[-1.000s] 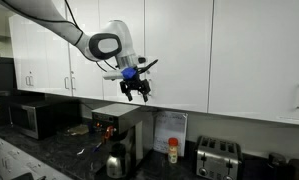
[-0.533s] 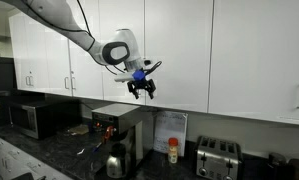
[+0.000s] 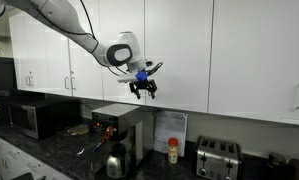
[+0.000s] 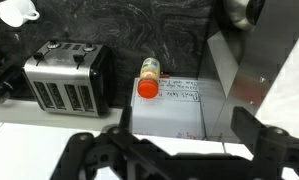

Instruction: Open the right cabinet door

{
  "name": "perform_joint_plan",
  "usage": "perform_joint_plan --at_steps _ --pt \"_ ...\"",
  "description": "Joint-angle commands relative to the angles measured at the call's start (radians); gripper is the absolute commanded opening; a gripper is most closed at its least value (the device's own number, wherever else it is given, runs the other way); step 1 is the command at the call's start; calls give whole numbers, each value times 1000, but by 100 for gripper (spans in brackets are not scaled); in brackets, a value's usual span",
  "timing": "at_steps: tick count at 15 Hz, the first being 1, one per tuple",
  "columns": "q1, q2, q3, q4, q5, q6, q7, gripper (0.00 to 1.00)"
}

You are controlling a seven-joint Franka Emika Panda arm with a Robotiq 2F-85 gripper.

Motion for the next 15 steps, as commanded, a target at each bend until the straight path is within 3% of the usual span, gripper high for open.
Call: perform_joint_plan --at_steps 1,7,15 --pt "-32 -1 33 1 -4 -1 5 100" --pt "-33 17 46 24 29 0 -46 100" --pt "-53 150 88 214 94 -9 -113 100"
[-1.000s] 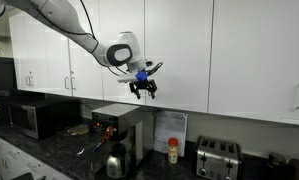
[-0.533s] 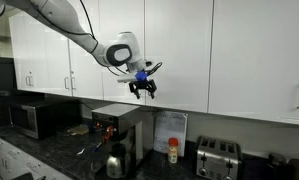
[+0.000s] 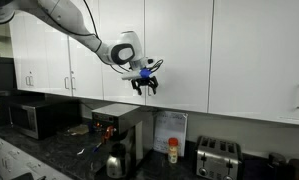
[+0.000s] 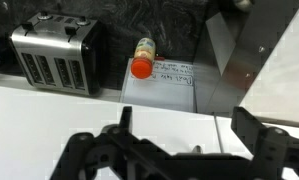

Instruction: Open the right cabinet door

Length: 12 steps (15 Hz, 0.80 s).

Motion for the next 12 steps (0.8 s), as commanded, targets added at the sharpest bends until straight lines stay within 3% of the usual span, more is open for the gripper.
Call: perform_joint_plan --at_steps 1,5,12 --pt "-47 99 46 129 80 -15 -64 100" --pt "-75 170 84 225 114 -24 -60 100" --pt "-78 228 134 336 80 -103 -1 100"
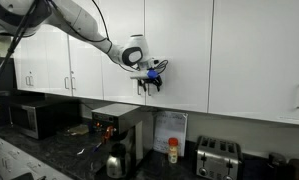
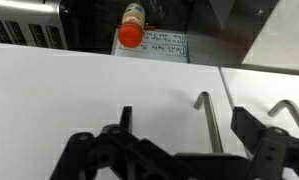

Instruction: Open the right cabinet door

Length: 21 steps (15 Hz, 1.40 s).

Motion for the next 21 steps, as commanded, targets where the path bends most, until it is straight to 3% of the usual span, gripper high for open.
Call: perform_joint_plan --at_steps 1,2,4,13,15,21 --pt "-15 34 37 73 -10 -78 23 100" --pt "-13 35 40 78 -16 -88 33 75" --pt "-7 34 39 85 -34 -105 52 68" --pt "-15 20 41 76 -45 -134 61 3" --pt "-24 1 41 57 -36 -128 51 0" --pt "-38 -72 36 -30 -16 -94 34 3"
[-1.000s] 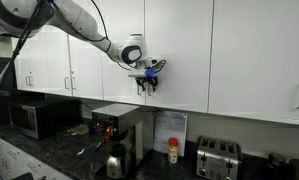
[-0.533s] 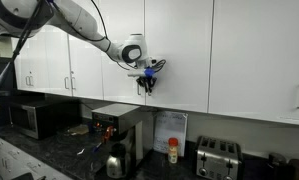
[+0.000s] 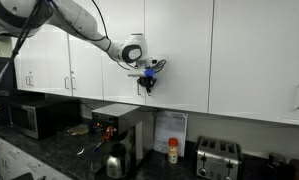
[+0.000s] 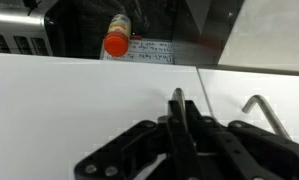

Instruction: Open the right cabinet door

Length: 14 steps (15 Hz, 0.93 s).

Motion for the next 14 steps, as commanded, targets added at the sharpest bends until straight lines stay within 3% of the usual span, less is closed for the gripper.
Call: perform_joint_plan --at_steps 1,14 --pt "-31 -93 4 -98 6 26 -33 3" --pt "-36 -332 -33 -441 150 234 -201 3"
